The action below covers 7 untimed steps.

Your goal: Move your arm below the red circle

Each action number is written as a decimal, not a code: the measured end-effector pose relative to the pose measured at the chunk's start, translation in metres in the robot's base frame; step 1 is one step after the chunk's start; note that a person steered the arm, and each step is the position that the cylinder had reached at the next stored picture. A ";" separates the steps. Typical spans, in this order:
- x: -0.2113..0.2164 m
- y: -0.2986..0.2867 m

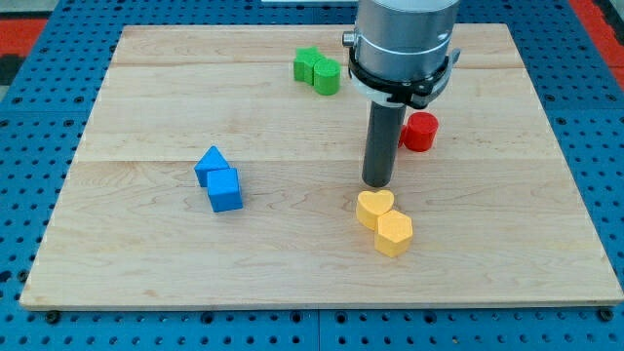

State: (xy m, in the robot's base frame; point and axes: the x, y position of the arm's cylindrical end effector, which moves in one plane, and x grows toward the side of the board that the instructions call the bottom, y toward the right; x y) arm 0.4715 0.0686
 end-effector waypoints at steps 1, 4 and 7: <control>-0.011 0.000; -0.011 0.013; -0.023 0.045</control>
State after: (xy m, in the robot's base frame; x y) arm 0.4486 0.1140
